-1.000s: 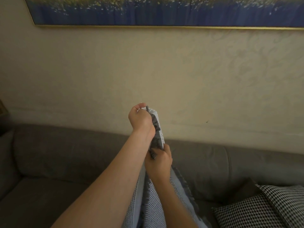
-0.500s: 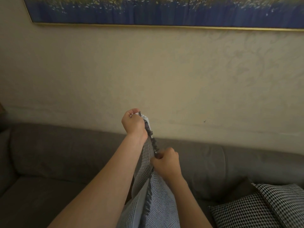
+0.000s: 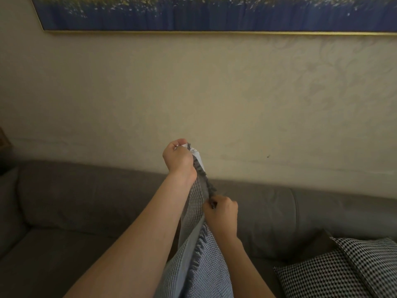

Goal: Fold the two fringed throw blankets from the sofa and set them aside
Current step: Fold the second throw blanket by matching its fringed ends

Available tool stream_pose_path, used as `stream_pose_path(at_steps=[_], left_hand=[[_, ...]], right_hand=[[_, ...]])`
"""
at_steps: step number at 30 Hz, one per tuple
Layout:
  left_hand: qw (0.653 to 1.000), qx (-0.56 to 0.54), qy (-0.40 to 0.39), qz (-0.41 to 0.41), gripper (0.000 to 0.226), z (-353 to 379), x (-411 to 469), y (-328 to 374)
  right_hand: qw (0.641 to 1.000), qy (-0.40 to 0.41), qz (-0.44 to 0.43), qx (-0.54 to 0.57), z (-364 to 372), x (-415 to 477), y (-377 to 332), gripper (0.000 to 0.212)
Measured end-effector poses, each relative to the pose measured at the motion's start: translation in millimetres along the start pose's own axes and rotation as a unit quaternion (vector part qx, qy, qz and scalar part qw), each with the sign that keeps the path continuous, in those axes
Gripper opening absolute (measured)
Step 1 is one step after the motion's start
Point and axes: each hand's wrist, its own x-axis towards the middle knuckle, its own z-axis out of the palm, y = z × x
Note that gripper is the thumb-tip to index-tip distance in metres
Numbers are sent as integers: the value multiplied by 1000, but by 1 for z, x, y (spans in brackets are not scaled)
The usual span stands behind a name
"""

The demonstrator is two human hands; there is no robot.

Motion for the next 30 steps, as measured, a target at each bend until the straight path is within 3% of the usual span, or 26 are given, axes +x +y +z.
stream_pose_path(at_steps=[11,19,24,27,30], left_hand=[[988,120,46,85,46,-22,13,12],[976,159,49,140,51,-24,22,21],[962,164,2,218,45,-16,9,41],[931,202,-54,298,40,-13,5,51],[861,280,-108,411,44,-16,12,43]], right_hand=[[997,52,30,49,-38,19,-18,20],[985,155,26,74,-71,55,-65,12],[958,252,-6,135,-97,87,-100,5],[949,255,-7,184,-102,98,-118,3],[971,168,1,171,-94,98,-128,14]])
